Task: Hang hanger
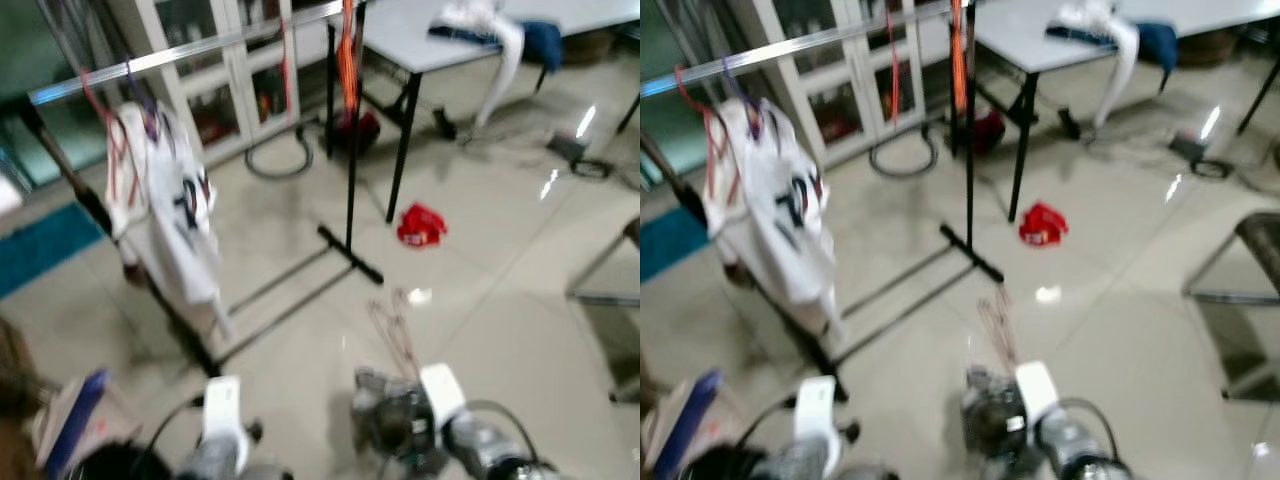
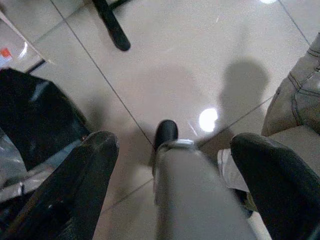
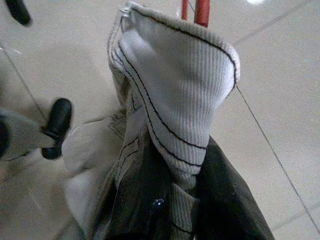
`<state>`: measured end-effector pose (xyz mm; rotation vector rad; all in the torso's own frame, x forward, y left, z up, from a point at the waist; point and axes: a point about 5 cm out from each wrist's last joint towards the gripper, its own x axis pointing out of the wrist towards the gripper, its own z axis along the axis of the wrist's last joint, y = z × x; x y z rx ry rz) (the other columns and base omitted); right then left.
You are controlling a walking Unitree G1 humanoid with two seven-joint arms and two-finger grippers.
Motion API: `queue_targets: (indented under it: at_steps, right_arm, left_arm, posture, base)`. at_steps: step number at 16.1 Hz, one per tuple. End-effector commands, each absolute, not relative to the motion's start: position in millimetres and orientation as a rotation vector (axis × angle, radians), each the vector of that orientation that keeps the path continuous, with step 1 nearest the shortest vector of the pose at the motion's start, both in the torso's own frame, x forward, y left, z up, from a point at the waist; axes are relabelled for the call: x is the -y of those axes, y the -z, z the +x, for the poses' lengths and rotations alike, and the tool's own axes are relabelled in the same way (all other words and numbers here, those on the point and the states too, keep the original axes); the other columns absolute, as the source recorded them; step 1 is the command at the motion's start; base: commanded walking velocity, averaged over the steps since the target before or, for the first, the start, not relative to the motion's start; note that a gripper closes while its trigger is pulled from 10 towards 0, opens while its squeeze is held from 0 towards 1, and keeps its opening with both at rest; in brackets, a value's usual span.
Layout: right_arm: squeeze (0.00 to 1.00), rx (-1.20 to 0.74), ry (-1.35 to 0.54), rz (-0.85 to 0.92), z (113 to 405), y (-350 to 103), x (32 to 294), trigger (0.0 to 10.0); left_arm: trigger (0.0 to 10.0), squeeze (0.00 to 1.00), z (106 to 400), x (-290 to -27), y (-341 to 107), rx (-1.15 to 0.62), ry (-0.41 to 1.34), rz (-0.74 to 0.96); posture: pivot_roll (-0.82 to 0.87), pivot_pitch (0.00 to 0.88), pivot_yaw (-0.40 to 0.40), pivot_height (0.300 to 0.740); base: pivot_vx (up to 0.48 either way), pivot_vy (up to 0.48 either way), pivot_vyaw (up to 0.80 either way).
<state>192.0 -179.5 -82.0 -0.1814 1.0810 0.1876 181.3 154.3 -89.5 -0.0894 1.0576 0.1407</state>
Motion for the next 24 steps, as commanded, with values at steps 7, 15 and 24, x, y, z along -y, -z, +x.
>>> queue_targets:
  at_steps: [7, 15, 24]
  right_arm:
    - [0.00, -1.136, -0.178, -0.130, 186, 85, 177, 10.0]
    - [0.00, -1.221, -0.188, 0.007, 170, 93, 163, 10.0]
    - [0.00, -1.212, -0.157, -0.034, 175, 90, 176, 10.0]
  left_arm:
    - [10.0, 0.00, 176, -162, 92, -1.102, -0.133, -0.044]
    - [10.0, 0.00, 174, -158, 93, -1.176, -0.069, -0.110]
    - [10.0, 0.00, 180, -157, 90, -1.155, -0.052, -0.088]
  posture:
    - [-0.03, 0.000, 0.040, 0.740]
    - [-0.07, 0.000, 0.051, 0.740]
    - [-0.07, 0.000, 0.053, 0.740]
  base:
    - [0.000, 0.000, 0.00]
    - [0.000, 0.000, 0.00]
    - [0.000, 0.000, 0.00]
